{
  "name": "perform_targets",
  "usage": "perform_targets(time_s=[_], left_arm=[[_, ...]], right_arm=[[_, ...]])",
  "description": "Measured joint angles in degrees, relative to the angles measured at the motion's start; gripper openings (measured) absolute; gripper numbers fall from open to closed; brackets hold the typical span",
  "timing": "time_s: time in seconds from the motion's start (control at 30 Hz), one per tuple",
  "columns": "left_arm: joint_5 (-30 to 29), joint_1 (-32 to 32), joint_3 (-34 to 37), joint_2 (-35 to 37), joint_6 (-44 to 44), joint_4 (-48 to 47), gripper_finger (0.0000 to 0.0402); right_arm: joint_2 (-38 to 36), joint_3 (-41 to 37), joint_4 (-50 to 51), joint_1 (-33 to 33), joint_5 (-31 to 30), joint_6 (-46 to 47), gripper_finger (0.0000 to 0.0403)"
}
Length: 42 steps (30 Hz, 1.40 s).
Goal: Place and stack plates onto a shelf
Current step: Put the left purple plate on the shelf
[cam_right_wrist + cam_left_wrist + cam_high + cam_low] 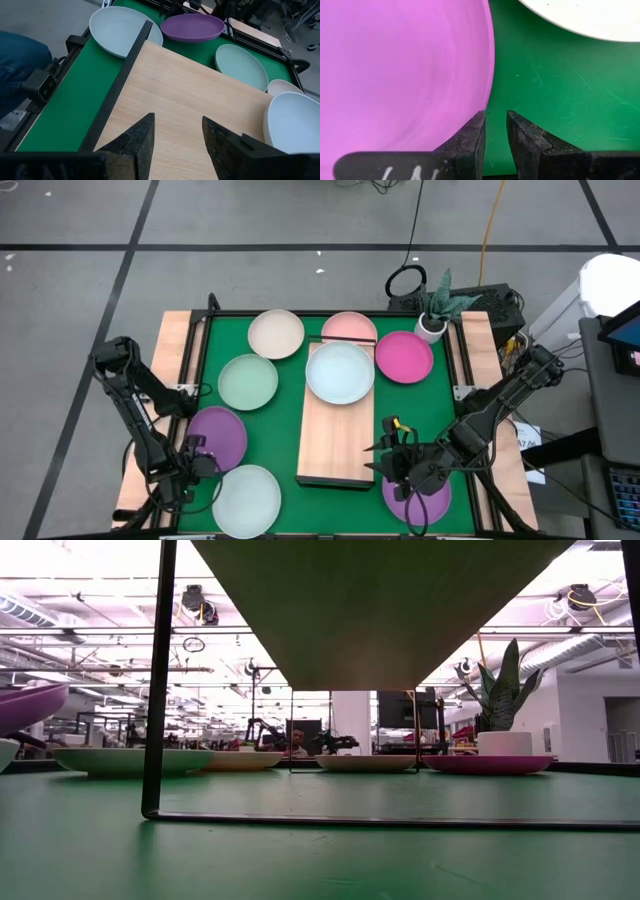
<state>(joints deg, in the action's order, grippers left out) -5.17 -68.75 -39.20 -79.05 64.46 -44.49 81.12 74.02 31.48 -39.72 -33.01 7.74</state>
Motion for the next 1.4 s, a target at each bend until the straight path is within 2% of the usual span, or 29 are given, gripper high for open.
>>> perform_targets(time_s=[0.23, 0.43, 0.63, 0.73, 0.97, 1.07, 1.23, 1.4], left_arm=[[0.02, 0.04, -0.21, -0.02, 0.22, -1.16, 0.0086], [-0.13, 1.53, -3.12, -0.02, -1.56, -6.73, 0.0086], [-3.93, 2.7, -3.41, -0.02, -4.49, -5.99, 0.0091], [-4.37, 2.64, -3.19, -0.02, -5.36, -5.99, 0.0113], [-4.63, 2.52, -3.16, -0.03, -5.14, -5.11, 0.0214], [-5.29, 1.87, -2.35, -0.54, -5.57, -4.91, 0.0234], [-5.46, 1.49, -0.72, -1.85, -3.84, -5.16, 0.0228], [-5.53, 1.44, -0.7, -3.54, -5.74, -4.24, 0.0187]], right_arm=[[0.0, 0.0, 0.0, 0.02, -0.09, -0.08, 0.0148], [0.0, 0.0, -0.14, 0.07, -0.17, -1.39, 0.0148], [0.0, 0.0, -0.66, 0.42, -0.21, -1.88, 0.0148], [0.0, 0.0, -0.66, 0.42, -0.2, -2.18, 0.0148], [0.0, 0.0, -0.66, 0.28, -0.1, -1.49, 0.0148], [0.0, 0.0, -0.66, 0.24, 0.02, -0.9, 0.0148], [0.0, 0.0, -0.64, 0.24, 0.02, 0.48, 0.0148], [0.0, 0.0, -0.77, 0.24, 0.02, 0.55, 0.0148]])
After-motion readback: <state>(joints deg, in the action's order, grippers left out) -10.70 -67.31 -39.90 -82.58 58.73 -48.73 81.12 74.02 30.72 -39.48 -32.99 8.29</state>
